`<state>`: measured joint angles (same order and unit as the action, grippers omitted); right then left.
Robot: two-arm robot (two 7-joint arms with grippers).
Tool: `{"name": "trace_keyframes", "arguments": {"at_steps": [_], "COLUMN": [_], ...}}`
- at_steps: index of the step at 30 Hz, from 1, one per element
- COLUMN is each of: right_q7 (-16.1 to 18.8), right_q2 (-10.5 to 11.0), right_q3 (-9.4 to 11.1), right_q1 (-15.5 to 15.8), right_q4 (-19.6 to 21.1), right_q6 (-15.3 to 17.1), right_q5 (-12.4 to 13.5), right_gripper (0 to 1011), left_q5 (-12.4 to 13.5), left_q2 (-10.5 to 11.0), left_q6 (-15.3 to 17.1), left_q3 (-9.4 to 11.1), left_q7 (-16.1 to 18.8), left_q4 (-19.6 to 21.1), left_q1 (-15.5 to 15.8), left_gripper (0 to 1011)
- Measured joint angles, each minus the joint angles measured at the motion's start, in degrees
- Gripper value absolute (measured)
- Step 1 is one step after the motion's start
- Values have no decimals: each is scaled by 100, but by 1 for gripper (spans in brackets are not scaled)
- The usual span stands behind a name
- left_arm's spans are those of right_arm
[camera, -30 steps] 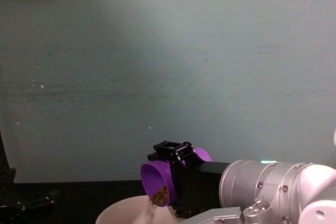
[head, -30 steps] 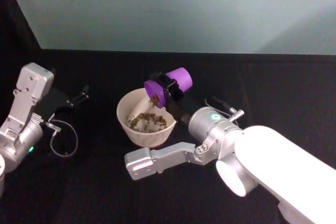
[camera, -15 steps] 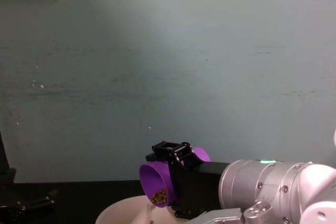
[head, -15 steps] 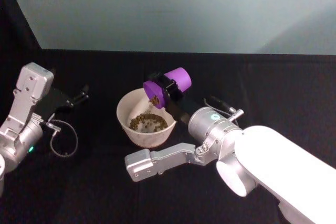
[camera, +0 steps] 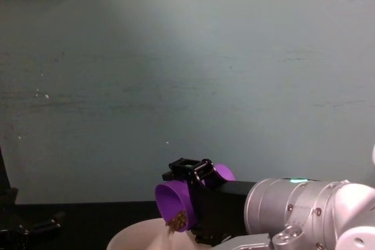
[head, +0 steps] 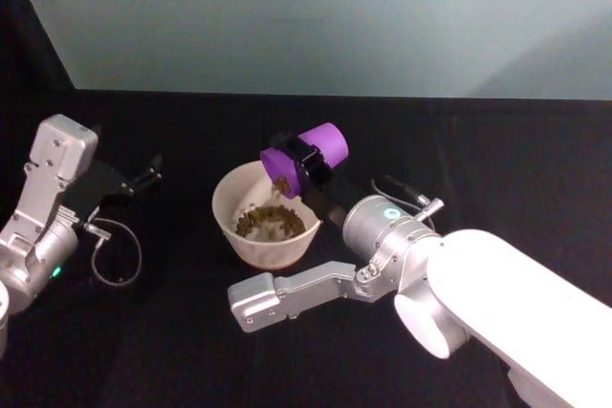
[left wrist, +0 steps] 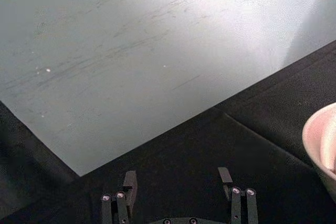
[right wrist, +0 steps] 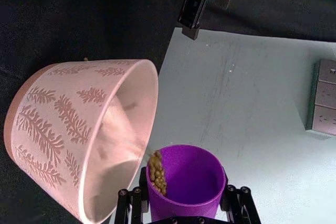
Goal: Pick up the cup and pour the mung beans from the cup into the bowl.
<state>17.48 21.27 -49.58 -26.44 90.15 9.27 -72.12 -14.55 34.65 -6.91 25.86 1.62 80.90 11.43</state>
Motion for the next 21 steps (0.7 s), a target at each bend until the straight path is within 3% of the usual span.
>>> {"name": "trace_keyframes", "arguments": {"at_steps": [21], "right_q7": [18], "right_q2": [22], "right_q3": [-25], "right_q1": [-6], "right_q4": [19], "right_q6": [5], "right_q5": [-48], "right_gripper": [731], "left_q5": [0], "left_q2": [0], "left_q6": [0], "left_q3": [0], "left_q7": [0], "left_q4": [0], "left_q1": [0], "left_gripper": [1000]}}
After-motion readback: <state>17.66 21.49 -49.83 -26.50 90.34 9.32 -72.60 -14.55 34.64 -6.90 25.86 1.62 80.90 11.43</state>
